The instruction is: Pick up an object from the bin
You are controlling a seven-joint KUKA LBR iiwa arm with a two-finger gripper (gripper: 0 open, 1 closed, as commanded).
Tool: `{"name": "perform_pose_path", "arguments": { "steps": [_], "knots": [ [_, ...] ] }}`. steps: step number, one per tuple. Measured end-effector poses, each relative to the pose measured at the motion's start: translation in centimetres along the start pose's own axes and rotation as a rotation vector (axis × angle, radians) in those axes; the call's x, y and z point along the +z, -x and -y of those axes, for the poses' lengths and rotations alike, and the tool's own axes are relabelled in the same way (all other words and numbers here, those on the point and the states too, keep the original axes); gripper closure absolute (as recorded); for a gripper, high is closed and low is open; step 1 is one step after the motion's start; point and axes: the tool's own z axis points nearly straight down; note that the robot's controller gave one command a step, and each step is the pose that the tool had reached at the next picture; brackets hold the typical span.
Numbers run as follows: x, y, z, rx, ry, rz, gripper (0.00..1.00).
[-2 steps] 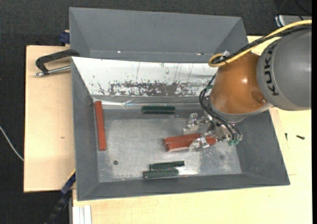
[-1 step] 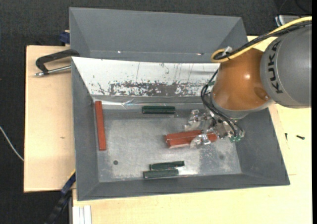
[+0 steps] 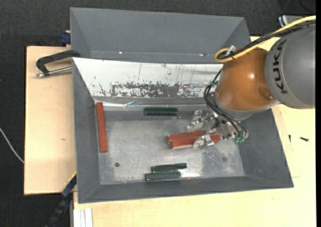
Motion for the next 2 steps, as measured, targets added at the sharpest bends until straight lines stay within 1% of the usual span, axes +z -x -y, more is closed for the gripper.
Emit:
{"name": "perform_pose_path", "arguments": {
  "steps": [2],
  "knots": [
    [-0.3,0.05,-0.03,0.0,0.001,-0.003,1.0]
  ]
}}
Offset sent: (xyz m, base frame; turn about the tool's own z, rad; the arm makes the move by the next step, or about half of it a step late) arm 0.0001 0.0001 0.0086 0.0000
